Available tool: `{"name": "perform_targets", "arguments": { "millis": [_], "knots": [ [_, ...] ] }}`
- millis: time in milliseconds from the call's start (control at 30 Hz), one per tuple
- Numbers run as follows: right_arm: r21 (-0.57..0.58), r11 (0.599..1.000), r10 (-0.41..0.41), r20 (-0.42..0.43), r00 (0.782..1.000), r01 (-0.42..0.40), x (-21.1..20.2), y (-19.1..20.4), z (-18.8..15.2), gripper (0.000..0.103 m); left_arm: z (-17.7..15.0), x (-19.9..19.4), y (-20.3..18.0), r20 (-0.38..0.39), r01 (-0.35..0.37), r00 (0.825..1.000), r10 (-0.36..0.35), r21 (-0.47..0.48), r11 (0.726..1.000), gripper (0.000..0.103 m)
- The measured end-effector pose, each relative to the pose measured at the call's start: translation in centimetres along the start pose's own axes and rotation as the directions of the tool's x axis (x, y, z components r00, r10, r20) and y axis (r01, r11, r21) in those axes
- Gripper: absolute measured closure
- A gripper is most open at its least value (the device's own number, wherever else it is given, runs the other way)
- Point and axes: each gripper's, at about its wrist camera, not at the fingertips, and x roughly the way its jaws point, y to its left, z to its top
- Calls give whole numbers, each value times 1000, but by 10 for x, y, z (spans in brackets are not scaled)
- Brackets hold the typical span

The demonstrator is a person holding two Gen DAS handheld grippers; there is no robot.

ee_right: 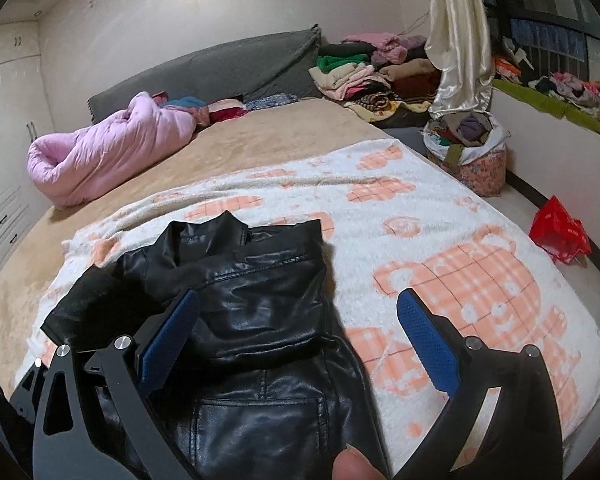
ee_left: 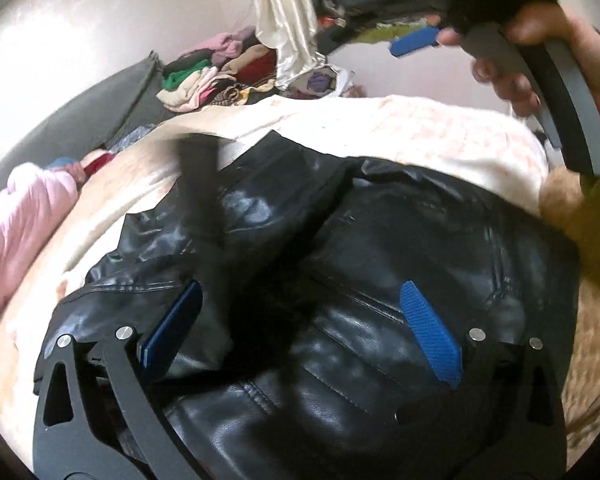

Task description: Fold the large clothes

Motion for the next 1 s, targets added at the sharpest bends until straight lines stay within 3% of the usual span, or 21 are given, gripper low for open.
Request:
{"name": "perform_targets", "arguments": {
  "millis": [167, 267, 367, 467, 500, 567, 600, 633, 667, 700, 733, 833, 900, 1000],
  "knots": [
    [-55, 998, 18, -59, 998, -22, 17, 16, -3, 4, 4, -16, 38, 49, 51, 998, -44, -161, 986, 10],
    [-60, 997, 39, -144, 989, -48, 39, 28, -15, 4, 4, -30, 71, 77, -1, 997, 20, -237, 971, 10],
    [-3, 990, 139, -224, 965, -143, 55, 40, -36, 5, -2, -43, 114, 77, -82, 990, 116, -352, 932, 10],
    [66, 986, 169, -306, 937, -156, 72, 46, -57, 6, -15, -52, 157, 47, -150, 980, 195, -476, 867, 10],
    [82, 985, 171, -324, 930, -152, 76, 47, -63, 10, -20, -55, 172, 29, -175, 975, 221, -518, 837, 10],
    [106, 981, 192, -364, 911, -164, 85, 51, -73, 29, -31, -60, 193, 6, -197, 969, 247, -585, 787, 10],
    [114, 977, 212, -370, 905, -182, 87, 53, -75, 46, -37, -62, 204, -3, -200, 967, 253, -622, 757, 10],
    [113, 974, 223, -373, 901, -195, 88, 56, -77, 53, -41, -64, 214, -9, -200, 966, 257, -652, 731, 10],
    [92, 974, 225, -360, 905, -205, 86, 60, -76, 61, -45, -65, 222, -13, -201, 965, 262, -678, 707, 10],
    [75, 968, 251, -335, 908, -240, 82, 64, -73, 83, -49, -66, 229, -13, -198, 964, 266, -704, 682, 10],
    [57, 962, 272, -305, 913, -267, 77, 67, -68, 90, -52, -67, 236, -14, -193, 964, 266, -725, 661, 10],
    [-128, 952, 258, -145, 955, -277, 43, 89, -35, 99, -61, -62, 248, -8, -160, 970, 242, -772, 615, 10],
    [-210, 940, 257, -83, 963, -269, 29, 98, -14, 99, -67, -53, 257, -12, -140, 976, 218, -803, 579, 10],
    [-318, 922, 226, -14, 974, -218, 18, 106, 14, 99, -72, -42, 258, -27, -142, 978, 208, -816, 561, 10]
  ]
}}
